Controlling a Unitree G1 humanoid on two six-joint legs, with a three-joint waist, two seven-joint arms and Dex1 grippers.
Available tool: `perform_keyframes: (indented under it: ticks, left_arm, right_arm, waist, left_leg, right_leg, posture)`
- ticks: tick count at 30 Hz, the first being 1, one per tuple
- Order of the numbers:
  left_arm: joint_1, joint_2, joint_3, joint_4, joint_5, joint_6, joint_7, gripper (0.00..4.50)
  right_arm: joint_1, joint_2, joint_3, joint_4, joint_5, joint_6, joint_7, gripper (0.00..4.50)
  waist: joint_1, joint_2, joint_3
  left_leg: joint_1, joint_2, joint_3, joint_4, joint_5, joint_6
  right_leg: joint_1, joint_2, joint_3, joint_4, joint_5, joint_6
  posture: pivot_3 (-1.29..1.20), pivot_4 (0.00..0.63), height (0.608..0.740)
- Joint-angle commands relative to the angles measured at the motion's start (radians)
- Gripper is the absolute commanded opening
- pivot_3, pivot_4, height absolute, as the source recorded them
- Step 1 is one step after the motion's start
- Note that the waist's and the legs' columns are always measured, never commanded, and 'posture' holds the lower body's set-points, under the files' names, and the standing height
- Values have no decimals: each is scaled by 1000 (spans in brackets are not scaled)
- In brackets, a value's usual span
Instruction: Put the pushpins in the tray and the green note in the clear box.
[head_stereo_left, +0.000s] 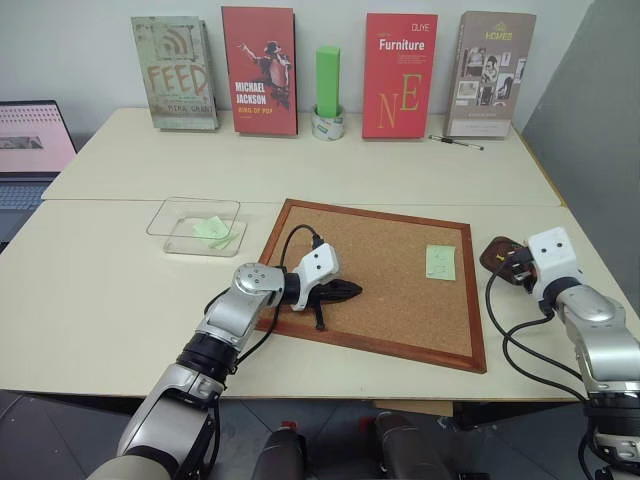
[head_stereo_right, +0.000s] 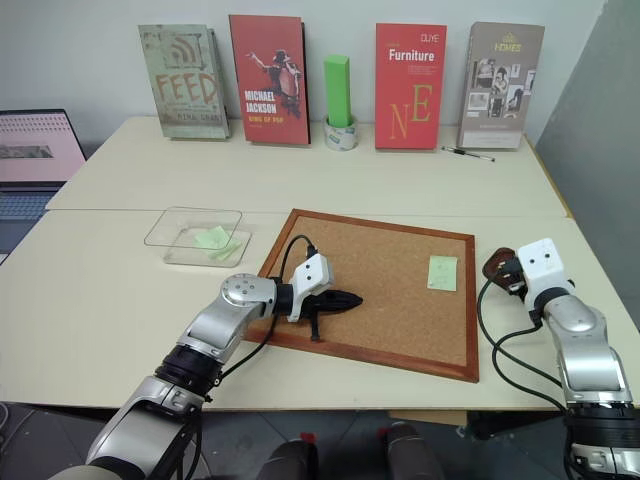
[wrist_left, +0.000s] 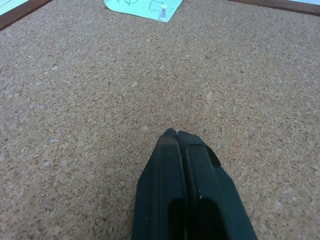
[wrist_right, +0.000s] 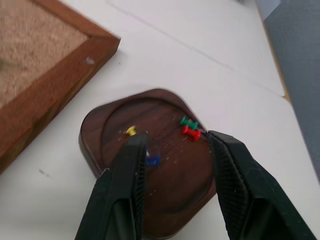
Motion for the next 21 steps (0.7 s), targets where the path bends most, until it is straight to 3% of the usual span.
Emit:
perform_keyframes:
  ticks: [1, 7, 11, 21]
  left_arm:
    - [17, 16, -23, 55, 57, 23, 16, 0]
    - [16, 17, -24, 59, 58, 21, 15, 0]
    - [17, 18, -24, 59, 58, 21, 15, 0]
    - [18, 21, -24, 54, 57, 24, 15, 0]
  right_arm:
    - [9, -19, -72, -136, 37, 67, 13, 1968]
    - [64, 81, -62, -308, 224, 121, 118, 1968]
    - [111, 139, -8, -356, 256, 120, 131, 1968]
    - [92, 220, 158, -265, 192, 47, 109, 1968]
  waist:
    - [0, 0, 0]
    - [0, 0, 0]
    - [0, 0, 0]
    - [0, 0, 0]
  left_leg:
    - [0, 0, 0, 0, 0, 0]
    - [1, 0, 0, 0, 0, 0]
    - [1, 1, -2, 0, 0, 0]
    - [1, 1, -1, 0, 0, 0]
  right_leg:
    - [0, 0, 0, 0, 0, 0]
    - [0, 0, 0, 0, 0, 0]
    - [1, 0, -1, 0, 0, 0]
    - [0, 0, -1, -1, 0, 0]
  posture:
    - [0, 150, 740]
    - [0, 150, 740]
    - [0, 150, 740]
    - [0, 150, 740]
